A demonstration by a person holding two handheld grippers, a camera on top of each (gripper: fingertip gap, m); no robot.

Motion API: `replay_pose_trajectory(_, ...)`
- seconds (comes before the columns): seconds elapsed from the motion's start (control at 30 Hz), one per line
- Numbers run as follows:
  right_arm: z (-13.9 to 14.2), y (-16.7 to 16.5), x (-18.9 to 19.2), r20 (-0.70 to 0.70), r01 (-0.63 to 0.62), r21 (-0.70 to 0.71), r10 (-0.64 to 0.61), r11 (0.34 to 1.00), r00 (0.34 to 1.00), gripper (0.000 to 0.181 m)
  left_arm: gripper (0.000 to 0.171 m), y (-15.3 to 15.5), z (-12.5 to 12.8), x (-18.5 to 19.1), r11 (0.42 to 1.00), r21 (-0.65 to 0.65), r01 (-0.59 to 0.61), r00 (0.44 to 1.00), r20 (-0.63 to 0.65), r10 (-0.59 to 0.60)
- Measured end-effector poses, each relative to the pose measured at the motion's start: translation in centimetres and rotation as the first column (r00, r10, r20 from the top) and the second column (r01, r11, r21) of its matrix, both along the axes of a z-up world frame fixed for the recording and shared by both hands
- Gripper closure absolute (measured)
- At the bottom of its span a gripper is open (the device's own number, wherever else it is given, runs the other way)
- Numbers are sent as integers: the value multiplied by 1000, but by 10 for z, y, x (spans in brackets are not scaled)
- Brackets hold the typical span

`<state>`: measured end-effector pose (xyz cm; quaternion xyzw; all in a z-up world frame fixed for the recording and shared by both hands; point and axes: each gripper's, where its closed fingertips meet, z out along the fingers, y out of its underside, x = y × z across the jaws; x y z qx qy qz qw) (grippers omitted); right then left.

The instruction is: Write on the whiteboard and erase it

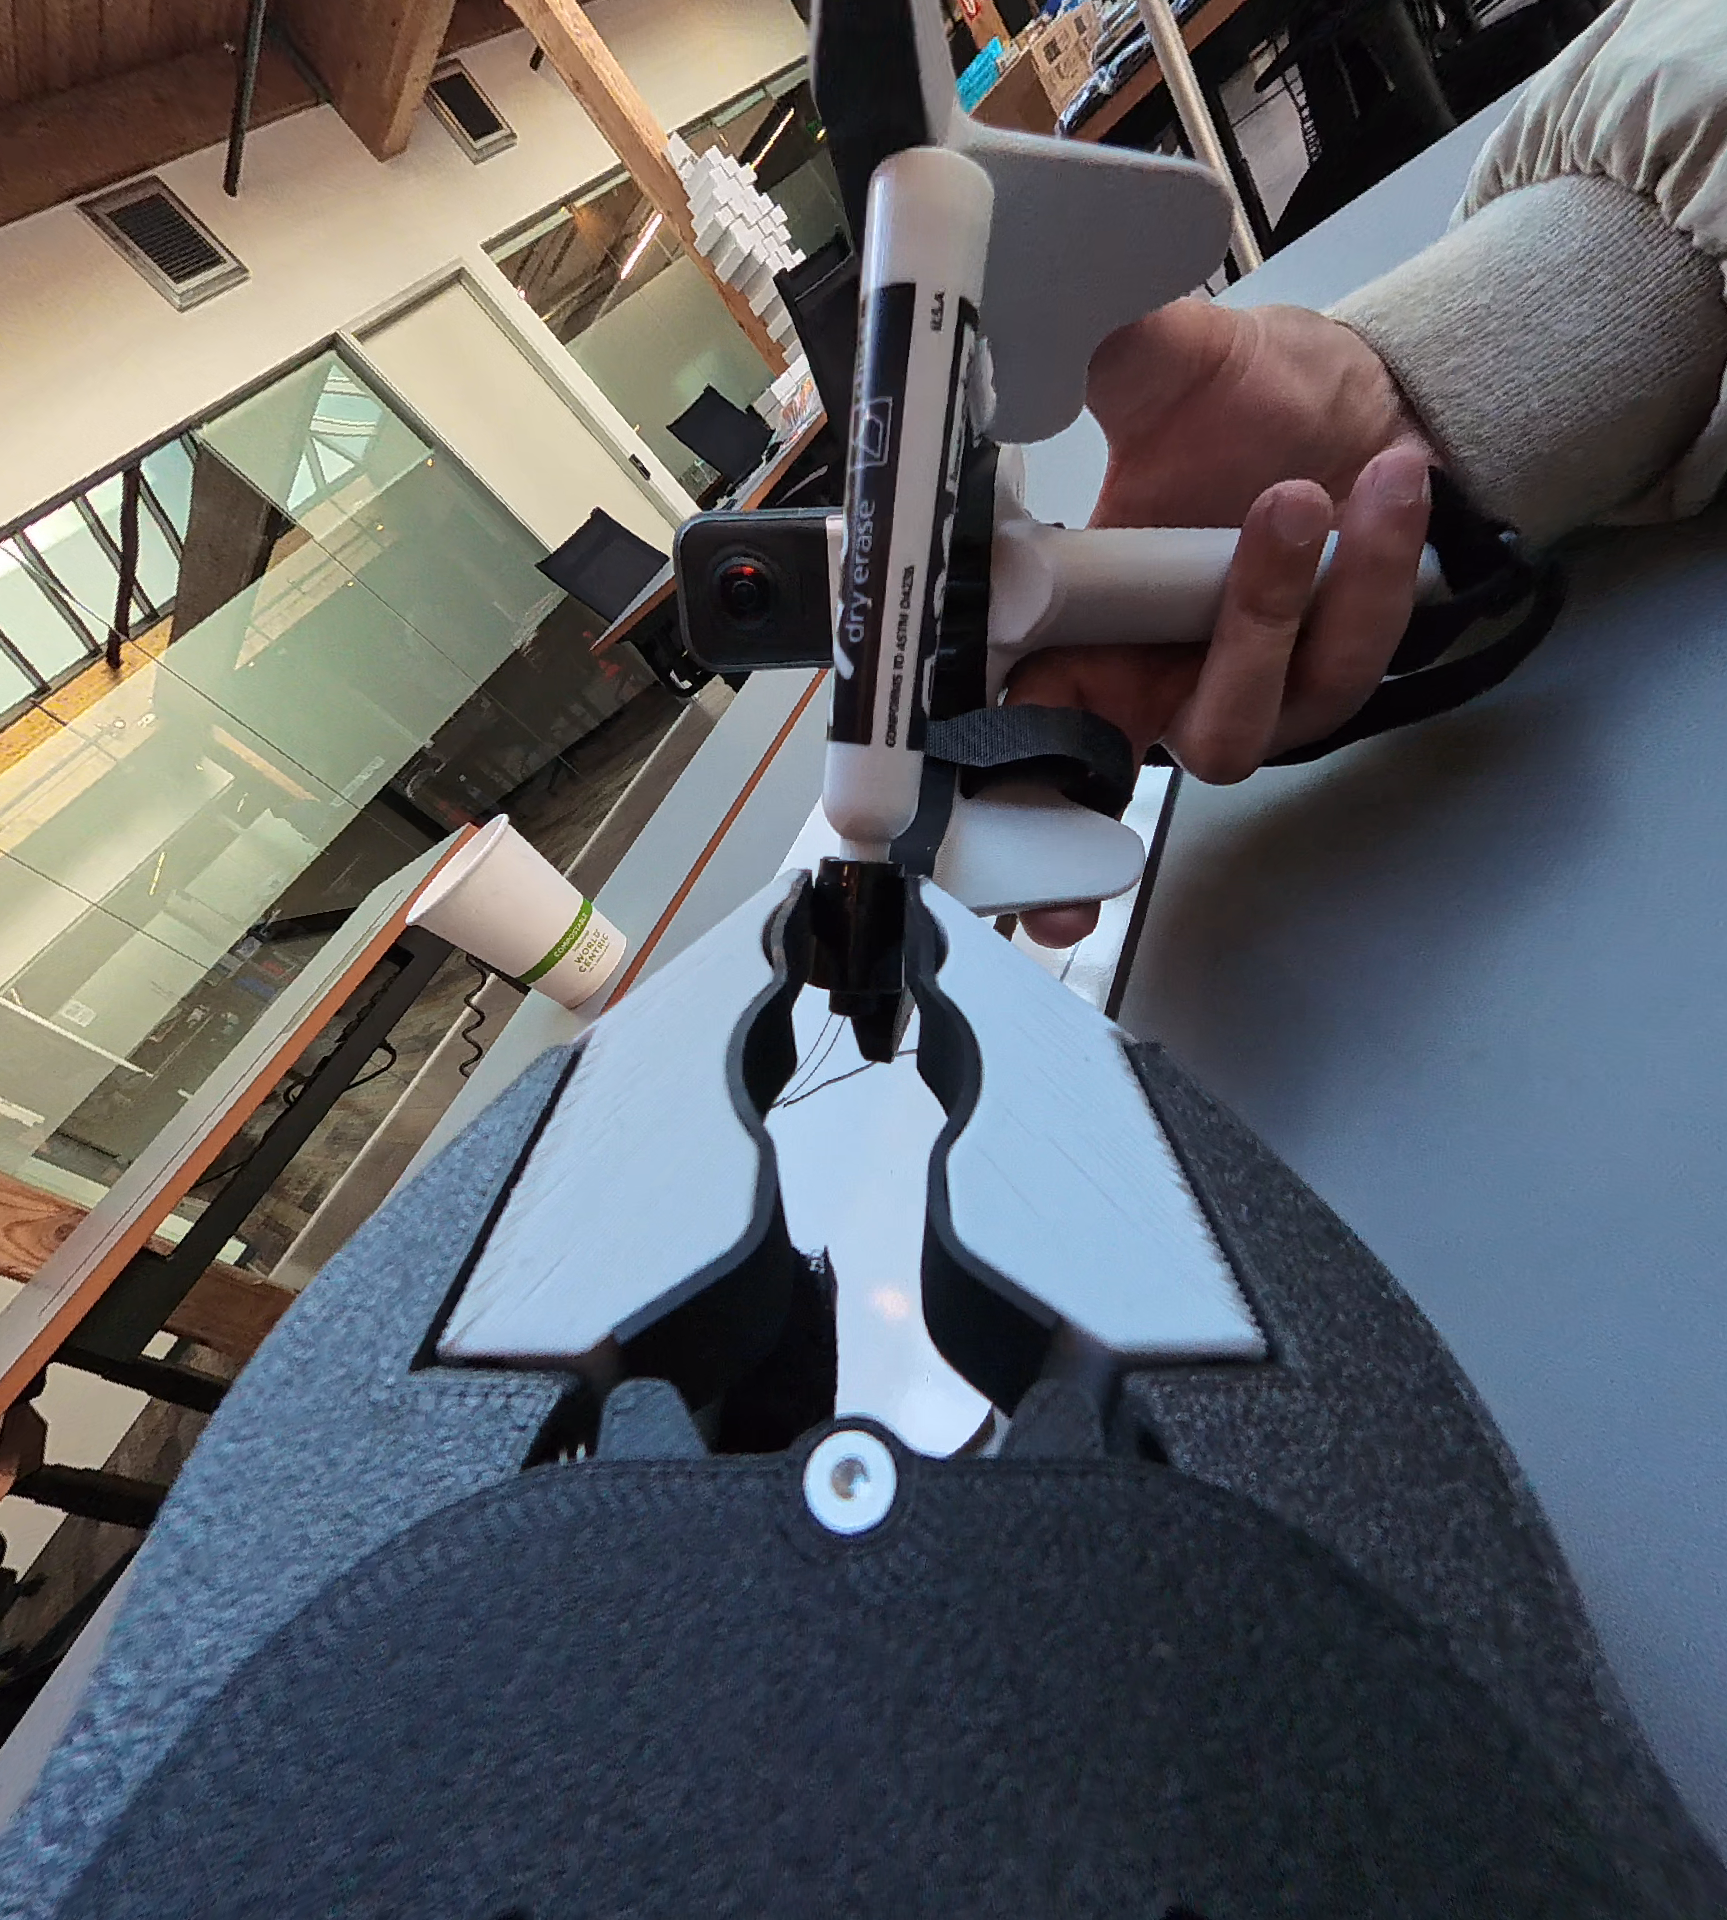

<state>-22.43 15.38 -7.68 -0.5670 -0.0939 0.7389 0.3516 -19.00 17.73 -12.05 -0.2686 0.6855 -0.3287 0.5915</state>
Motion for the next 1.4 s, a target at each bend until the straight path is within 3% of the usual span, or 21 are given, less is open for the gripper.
replay_pose_trajectory(0.43, 2, 0, -5, 16, 38, 66, -40, 997, 999, 34, 155, 1, 3, -2, 1000, -14, -16, 1000, 23, 16)
replay_pose_trajectory(0.77, 25, -18, -1, -190, -90, 90, 105, 992, 976, 38, 154, -12, 26, -15, 988, -100, 119, 989, 100, -109)
replay_pose_trajectory(0.9, 14, -26, -13, 20, -105, 136, 103, 985, 994, 38, 153, -17, 18, -19, 987, -51, 150, 988, 33, -148)
replay_pose_trajectory(1.0, 21, -38, -11, 42, -146, 156, 141, 977, 989, 37, 159, -8, -7, -12, 997, 45, 67, 996, -59, -64)
replay_pose_trajectory(1.1, 20, -38, -11, 63, -134, 151, 126, 979, 990, 37, 171, -9, -8, -10, 996, 86, 29, 999, -24, -27)
replay_pose_trajectory(1.17, 17, -32, -6, 66, -105, 137, 97, 985, 993, 37, 166, -1, -10, -5, 994, 110, -27, 999, -15, 28)
replay_pose_trajectory(1.2, 13, -28, -2, 72, -90, 113, 83, 990, 994, 37, 141, 4, -5, -4, 990, 118, -71, 997, 27, 68)
replay_pose_trajectory(1.27, 0, -17, 2, 116, -43, 69, 35, 997, 993, 37, 128, 8, -1, -4, 985, 139, -104, 994, 59, 97)
replay_pose_trajectory(1.33, -9, -14, -1, 148, -47, 44, 40, 998, 988, 37, 124, 4, -2, -3, 982, 160, -97, 994, 57, 89)
replay_pose_trajectory(1.4, -9, -17, -8, 148, -75, 45, 68, 996, 987, 37, 132, -4, -10, -1, 978, 197, -74, 997, 35, 69)
